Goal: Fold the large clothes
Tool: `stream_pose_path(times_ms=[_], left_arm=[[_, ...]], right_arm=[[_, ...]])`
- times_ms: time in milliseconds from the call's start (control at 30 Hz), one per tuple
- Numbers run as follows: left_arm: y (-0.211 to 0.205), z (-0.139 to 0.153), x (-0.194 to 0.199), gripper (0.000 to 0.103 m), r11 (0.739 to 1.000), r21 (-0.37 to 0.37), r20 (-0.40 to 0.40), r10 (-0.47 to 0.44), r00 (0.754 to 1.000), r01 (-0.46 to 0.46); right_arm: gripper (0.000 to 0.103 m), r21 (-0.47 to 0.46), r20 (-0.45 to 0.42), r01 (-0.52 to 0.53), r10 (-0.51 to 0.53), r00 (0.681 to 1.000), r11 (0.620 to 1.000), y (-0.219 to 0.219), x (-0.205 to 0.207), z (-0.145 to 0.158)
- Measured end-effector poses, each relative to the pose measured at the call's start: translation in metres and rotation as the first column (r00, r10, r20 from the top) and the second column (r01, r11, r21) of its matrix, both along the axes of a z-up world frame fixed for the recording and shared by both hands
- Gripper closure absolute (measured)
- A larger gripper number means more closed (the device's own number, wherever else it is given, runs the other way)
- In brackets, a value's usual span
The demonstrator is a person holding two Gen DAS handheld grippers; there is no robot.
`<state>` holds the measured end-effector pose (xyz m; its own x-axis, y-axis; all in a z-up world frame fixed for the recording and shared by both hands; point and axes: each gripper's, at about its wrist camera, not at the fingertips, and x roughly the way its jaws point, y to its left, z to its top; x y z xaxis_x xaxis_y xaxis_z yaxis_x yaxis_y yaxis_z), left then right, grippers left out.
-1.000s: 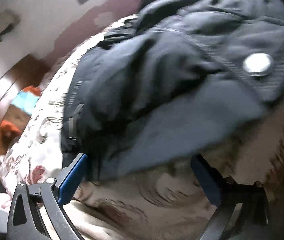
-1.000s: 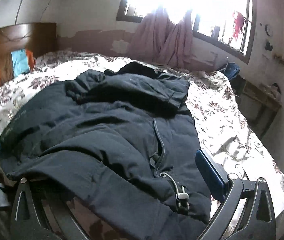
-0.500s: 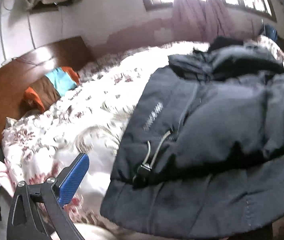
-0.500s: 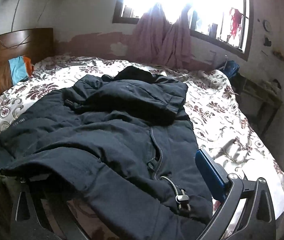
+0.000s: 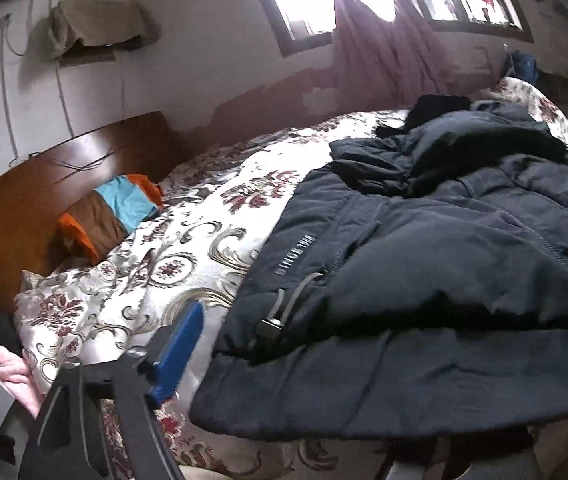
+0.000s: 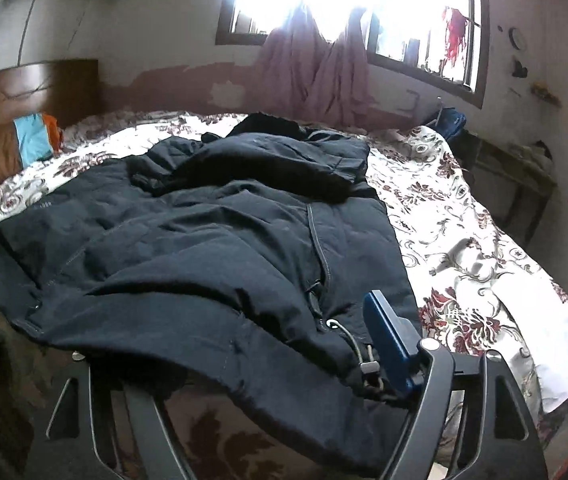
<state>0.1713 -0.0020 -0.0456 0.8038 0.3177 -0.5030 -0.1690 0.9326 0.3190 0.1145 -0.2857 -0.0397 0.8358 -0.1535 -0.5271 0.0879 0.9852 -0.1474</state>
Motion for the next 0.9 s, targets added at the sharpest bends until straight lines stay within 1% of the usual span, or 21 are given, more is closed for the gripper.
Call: stream_pose_path(times_ms=[100,133,233,300,333,367,400,433,467,500,533,567,600,633,700,733,767,833,867,900], left_arm=[[-0.004,-0.001,-0.004,0.041,1.000,0.006,-0.001,-0.023,1.000,0.023],[-0.004,-0.001,-0.006,0.042,1.000,0.007,0.003,-0.026,1.000,0.026],[-0.007,-0.002,-0.008,0.050,0.999,0.007,0.002,-0.039,0.999,0.039],[-0.011,-0.005,-0.009,0.056,0.999,0.021,-0.007,-0.045,0.999,0.045],[-0.012,-0.006,-0.009,0.057,0.999,0.028,-0.009,-0.046,0.999,0.046],[-0.014,-0.006,-0.009,0.059,0.998,0.036,-0.009,-0.049,0.999,0.049],[-0.015,-0.007,-0.010,0.061,0.998,0.041,-0.009,-0.051,0.999,0.051],[-0.015,-0.008,-0.011,0.061,0.998,0.041,-0.008,-0.051,0.999,0.052],[-0.015,-0.008,-0.012,0.061,0.998,0.037,-0.010,-0.051,0.999,0.052],[-0.013,-0.008,-0.011,0.061,0.998,0.025,-0.016,-0.051,0.999,0.051],[-0.011,-0.009,-0.011,0.061,0.999,0.005,-0.025,-0.051,0.998,0.051],[-0.010,-0.009,-0.011,0.062,0.999,-0.009,-0.029,-0.052,0.998,0.052],[-0.008,-0.009,-0.011,0.064,0.998,-0.028,-0.030,-0.059,0.998,0.058],[-0.008,-0.009,-0.012,0.066,0.997,-0.038,-0.027,-0.066,0.997,0.064],[-0.007,-0.006,-0.017,0.078,0.994,-0.064,-0.007,-0.093,0.996,0.092],[-0.007,-0.004,-0.019,0.080,0.992,-0.071,0.001,-0.102,0.995,0.102],[-0.007,-0.002,-0.020,0.083,0.991,-0.077,0.009,-0.108,0.994,0.108],[-0.004,0.003,-0.026,0.084,0.988,-0.099,0.038,-0.116,0.993,0.119],[-0.002,0.005,-0.028,0.085,0.986,-0.116,0.048,-0.118,0.992,0.123],[0.003,0.009,-0.032,0.086,0.979,-0.156,0.064,-0.119,0.991,0.128]], right_arm=[[0.031,0.005,0.000,0.009,-0.009,1.000,1.000,0.000,0.001,-0.004],[0.031,0.003,-0.003,0.010,-0.010,1.000,1.000,0.001,0.001,-0.006],[0.035,0.006,-0.009,0.000,0.000,1.000,1.000,0.002,0.001,-0.008],[0.036,0.002,-0.013,0.000,0.000,1.000,1.000,0.002,0.001,-0.009],[0.036,-0.001,-0.017,0.001,-0.001,1.000,1.000,0.003,0.001,-0.009],[0.038,0.003,-0.023,0.000,0.000,1.000,1.000,0.003,0.002,-0.010],[0.044,0.020,-0.036,-0.006,0.007,0.999,1.000,0.001,0.003,-0.011],[0.047,0.038,-0.045,-0.014,0.016,0.999,0.999,0.000,0.004,-0.012],[0.054,0.055,-0.054,-0.021,0.024,0.998,0.998,-0.001,0.005,-0.013],[0.060,0.074,-0.064,-0.029,0.034,0.997,0.997,-0.002,0.005,-0.014],[0.064,0.081,-0.065,-0.034,0.039,0.997,0.996,-0.001,0.005,-0.016],[0.072,0.086,-0.065,-0.039,0.045,0.997,0.996,0.000,0.004,-0.016],[0.081,0.081,-0.061,-0.041,0.046,0.997,0.996,0.001,0.003,-0.016],[0.082,0.068,-0.054,-0.038,0.042,0.998,0.997,0.003,0.001,-0.015],[0.088,0.065,-0.038,-0.045,0.048,0.998,0.997,0.004,-0.004,-0.013],[0.089,0.072,-0.027,-0.049,0.051,0.998,0.996,0.004,-0.007,-0.011],[0.090,0.087,-0.020,-0.054,0.056,0.998,0.995,0.003,-0.010,-0.009],[0.091,0.157,-0.009,-0.060,0.062,0.998,0.986,-0.003,-0.015,-0.004],[0.092,0.198,-0.003,-0.057,0.058,0.998,0.979,-0.008,-0.019,-0.002],[0.092,0.223,0.001,-0.051,0.052,0.999,0.974,-0.010,-0.023,0.000]])
